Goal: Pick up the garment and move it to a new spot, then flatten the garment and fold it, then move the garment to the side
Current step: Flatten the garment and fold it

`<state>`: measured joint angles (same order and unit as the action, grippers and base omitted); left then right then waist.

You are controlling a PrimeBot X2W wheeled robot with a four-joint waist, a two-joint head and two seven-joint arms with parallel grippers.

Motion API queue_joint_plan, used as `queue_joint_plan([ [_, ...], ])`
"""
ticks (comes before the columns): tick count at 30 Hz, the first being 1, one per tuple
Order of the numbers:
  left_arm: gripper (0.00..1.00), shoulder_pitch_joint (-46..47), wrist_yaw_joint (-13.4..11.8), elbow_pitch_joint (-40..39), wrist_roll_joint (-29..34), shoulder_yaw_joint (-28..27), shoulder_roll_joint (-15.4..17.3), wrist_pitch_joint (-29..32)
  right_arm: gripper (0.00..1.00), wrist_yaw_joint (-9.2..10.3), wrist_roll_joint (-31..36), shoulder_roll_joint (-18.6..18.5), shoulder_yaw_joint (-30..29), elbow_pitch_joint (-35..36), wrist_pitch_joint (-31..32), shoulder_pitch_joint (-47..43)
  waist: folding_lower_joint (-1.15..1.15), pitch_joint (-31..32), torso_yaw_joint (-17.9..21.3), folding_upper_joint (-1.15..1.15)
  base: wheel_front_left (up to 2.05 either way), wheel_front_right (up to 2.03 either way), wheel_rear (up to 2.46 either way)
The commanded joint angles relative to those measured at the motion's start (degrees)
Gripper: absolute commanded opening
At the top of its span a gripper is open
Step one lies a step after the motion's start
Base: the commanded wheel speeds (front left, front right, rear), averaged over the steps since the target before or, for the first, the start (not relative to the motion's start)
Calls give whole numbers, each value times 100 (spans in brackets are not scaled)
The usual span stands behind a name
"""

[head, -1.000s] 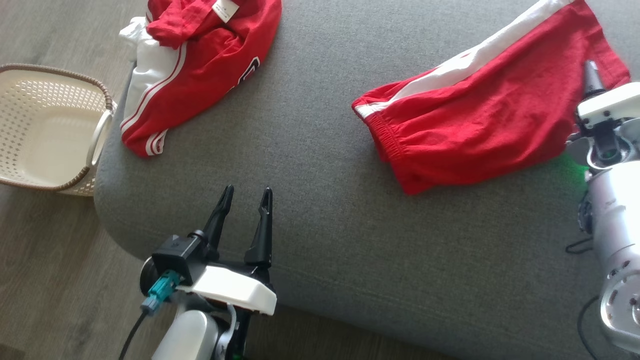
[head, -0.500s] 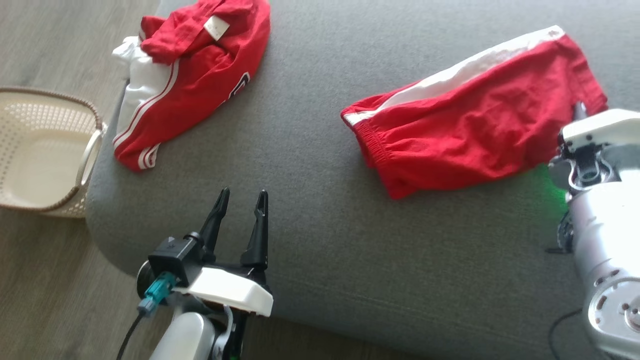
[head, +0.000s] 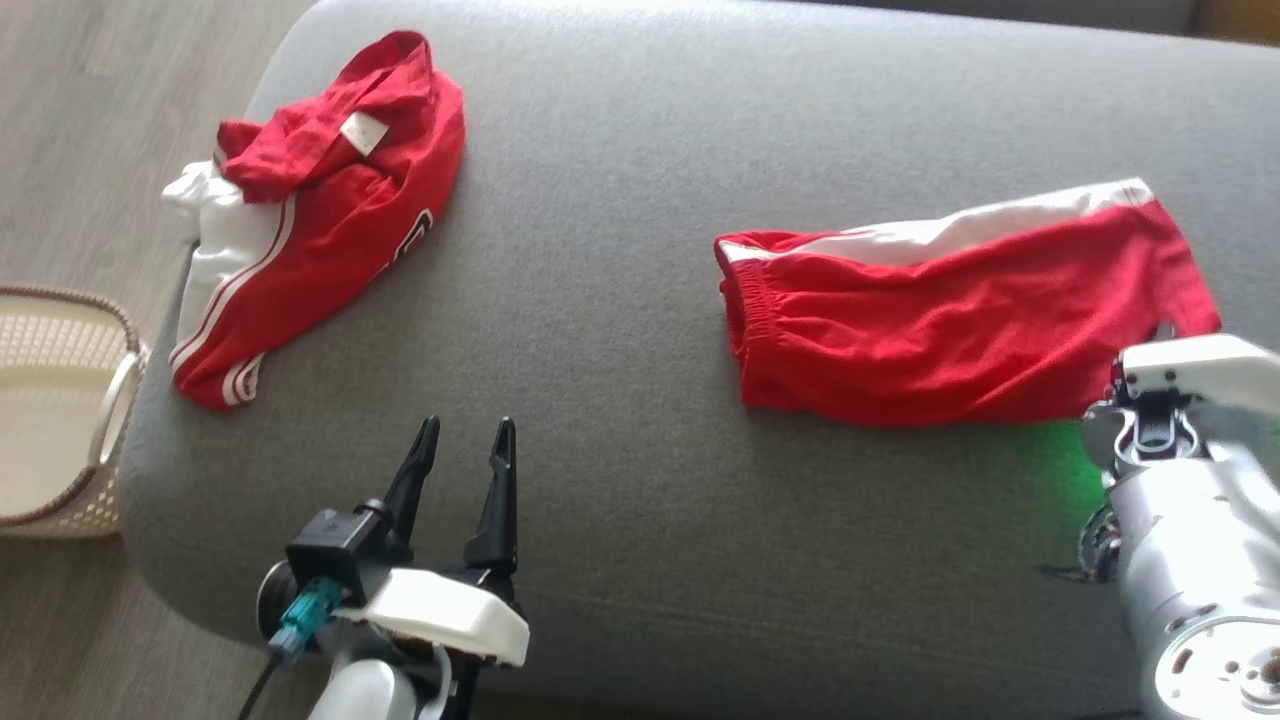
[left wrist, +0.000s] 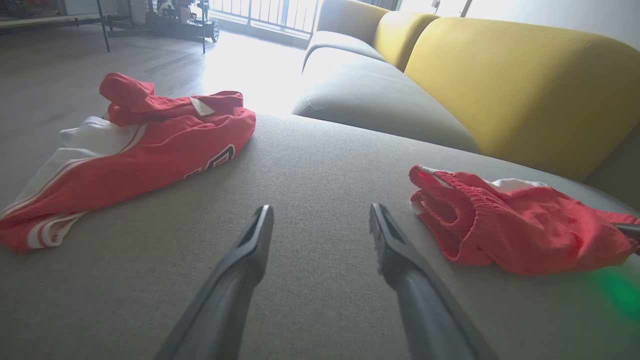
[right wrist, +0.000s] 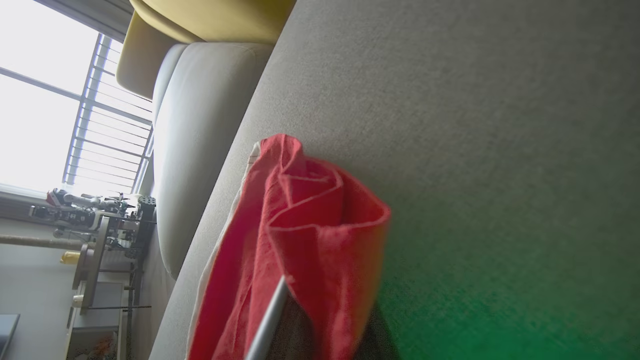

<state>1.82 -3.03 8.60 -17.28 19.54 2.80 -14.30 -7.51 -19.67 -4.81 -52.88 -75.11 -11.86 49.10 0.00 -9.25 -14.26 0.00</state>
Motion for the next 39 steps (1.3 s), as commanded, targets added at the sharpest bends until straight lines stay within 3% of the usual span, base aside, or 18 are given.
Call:
queue_joint_plan([
  [1,100,69,-3,-176,31,-230,8,-70,0,2,-110,95,5,116,-74,73,0,124,118,0,0,0,0],
  [12,100,-175,-7,-170,76,-317,8,-70,0,2,-529,190,-139,126,-287,-461,0,463,413,0,0,0,0],
  [22,100,-207,34,-151,139,-343,8,-70,0,2,-674,192,587,131,-310,-539,0,546,484,0,0,0,0],
  [27,100,-207,50,-192,166,-335,8,-70,0,2,-773,192,1467,363,-312,-512,0,595,428,0,0,0,0],
  [31,100,-229,62,-201,189,-352,8,-70,0,2,-1276,192,2522,667,-313,-569,0,638,353,0,0,0,0],
  [35,100,-262,88,-172,218,-368,8,-70,0,2,-2372,192,3981,1202,-285,-891,0,678,279,0,0,0,0],
  [39,100,-290,99,-194,227,-380,8,-70,0,2,-3496,192,5467,2209,-274,-1577,0,673,234,0,0,0,0],
])
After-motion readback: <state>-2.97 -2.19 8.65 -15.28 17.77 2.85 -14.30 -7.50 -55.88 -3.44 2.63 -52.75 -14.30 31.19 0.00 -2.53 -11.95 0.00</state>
